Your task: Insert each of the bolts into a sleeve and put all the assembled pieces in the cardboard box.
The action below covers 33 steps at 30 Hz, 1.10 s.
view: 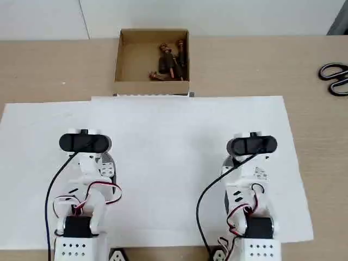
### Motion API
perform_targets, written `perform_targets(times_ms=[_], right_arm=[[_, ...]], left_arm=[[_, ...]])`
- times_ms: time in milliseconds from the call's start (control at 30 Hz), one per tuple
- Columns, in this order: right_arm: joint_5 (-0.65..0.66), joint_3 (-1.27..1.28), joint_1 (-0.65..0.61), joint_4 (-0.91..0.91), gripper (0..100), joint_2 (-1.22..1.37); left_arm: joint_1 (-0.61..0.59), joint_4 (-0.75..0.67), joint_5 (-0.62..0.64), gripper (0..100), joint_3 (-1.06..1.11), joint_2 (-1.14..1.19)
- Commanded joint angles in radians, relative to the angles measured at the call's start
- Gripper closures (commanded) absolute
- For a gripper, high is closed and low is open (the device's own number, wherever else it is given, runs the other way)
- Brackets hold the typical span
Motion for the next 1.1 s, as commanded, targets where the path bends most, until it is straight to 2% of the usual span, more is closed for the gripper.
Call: perform_targets(times_ms=[0, 1067], right_arm=[[0.009, 0.011, 0.004, 0.094, 99.5, -0.094], [0.009, 0.009, 0.007, 0.113, 99.5, -0.105]], left_arm=[[-0.003, -0.021, -0.005, 100, -0.002, -0.011], [-0.003, -0.021, -0.005, 100, -0.002, -0.011]])
